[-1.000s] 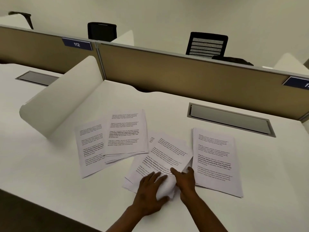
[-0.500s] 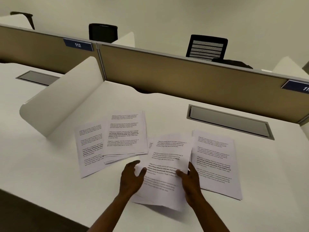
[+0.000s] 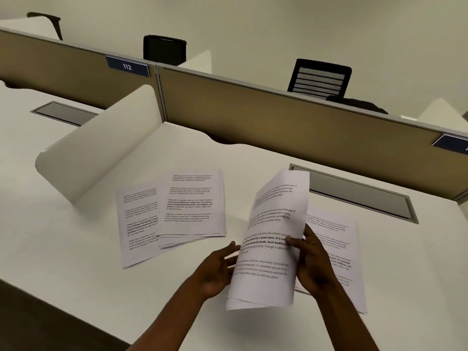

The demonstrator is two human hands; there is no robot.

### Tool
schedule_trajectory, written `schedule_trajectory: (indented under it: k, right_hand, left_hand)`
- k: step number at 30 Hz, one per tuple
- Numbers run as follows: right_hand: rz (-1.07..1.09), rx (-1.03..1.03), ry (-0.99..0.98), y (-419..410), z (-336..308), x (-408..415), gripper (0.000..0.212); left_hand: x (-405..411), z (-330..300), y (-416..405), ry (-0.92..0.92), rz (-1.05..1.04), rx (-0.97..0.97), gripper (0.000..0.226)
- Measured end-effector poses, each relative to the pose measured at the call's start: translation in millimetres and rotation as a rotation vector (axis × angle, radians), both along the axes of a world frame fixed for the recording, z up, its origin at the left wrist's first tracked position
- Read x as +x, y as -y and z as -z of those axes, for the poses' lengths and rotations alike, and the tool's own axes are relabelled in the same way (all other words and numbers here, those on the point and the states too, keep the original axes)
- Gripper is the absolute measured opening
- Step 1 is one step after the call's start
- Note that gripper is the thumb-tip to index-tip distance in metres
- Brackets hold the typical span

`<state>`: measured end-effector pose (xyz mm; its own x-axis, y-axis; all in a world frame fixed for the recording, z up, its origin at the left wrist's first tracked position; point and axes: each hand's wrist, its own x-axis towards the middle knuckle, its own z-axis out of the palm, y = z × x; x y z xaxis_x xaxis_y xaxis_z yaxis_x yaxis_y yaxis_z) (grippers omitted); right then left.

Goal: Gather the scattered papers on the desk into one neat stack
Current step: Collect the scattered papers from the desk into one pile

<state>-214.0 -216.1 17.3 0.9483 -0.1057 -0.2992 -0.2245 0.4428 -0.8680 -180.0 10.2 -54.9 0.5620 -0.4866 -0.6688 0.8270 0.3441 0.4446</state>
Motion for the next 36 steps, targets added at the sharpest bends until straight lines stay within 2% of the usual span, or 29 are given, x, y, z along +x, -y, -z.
schedule_trajectory:
  k: [2, 4, 7, 10, 13, 16, 19, 24, 28, 33, 36]
  right_hand:
    - [-0.003, -0.043, -0.022, 2, 4, -1, 0.049]
    - [0.028, -0.198, -0.065, 2, 11, -2, 0.048]
    - [0.029, -0.443, -0.124, -4, 29, -2, 0.053]
    - [-0.030, -0.592, -0.160, -14, 41, 1, 0.062]
    - [-0.060, -0.626, -0.165, -24, 46, 11, 0.073]
    - [-0.121, -0.654, -0.125, -39, 42, 25, 0.060]
    - [-0.175, -0.687, -0.097, -57, 39, 44, 0.050]
    - [-0.186, -0.682, -0.091, -83, 37, 86, 0.040]
    - [-0.176, -0.645, -0.128, -103, 41, 127, 0.035]
    - [-0.136, -0.727, -0.120, -137, 44, 172, 0.030]
    - [-0.079, -0.807, -0.156, -158, 51, 192, 0.030]
  left_hand:
    - [2, -1, -3, 0.037, -0.032, -0.031, 0.051]
    - [6, -3, -9, 0.156, -0.062, 0.041, 0.057]
    - [7, -6, -20, 0.296, -0.033, 0.176, 0.058]
    - [5, -7, -28, 0.444, 0.029, 0.233, 0.055]
    - [6, -8, -38, 0.522, -0.007, 0.323, 0.059]
    - [15, -6, -52, 0.610, -0.010, 0.510, 0.069]
    - [27, -9, -67, 0.687, 0.018, 0.616, 0.075]
    - [61, -16, -94, 0.716, -0.058, 0.745, 0.078]
    - [93, -16, -115, 0.687, -0.170, 0.860, 0.062]
    - [129, -8, -133, 0.668, -0.211, 1.089, 0.038]
    - [148, -1, -136, 0.610, -0.190, 1.234, 0.041]
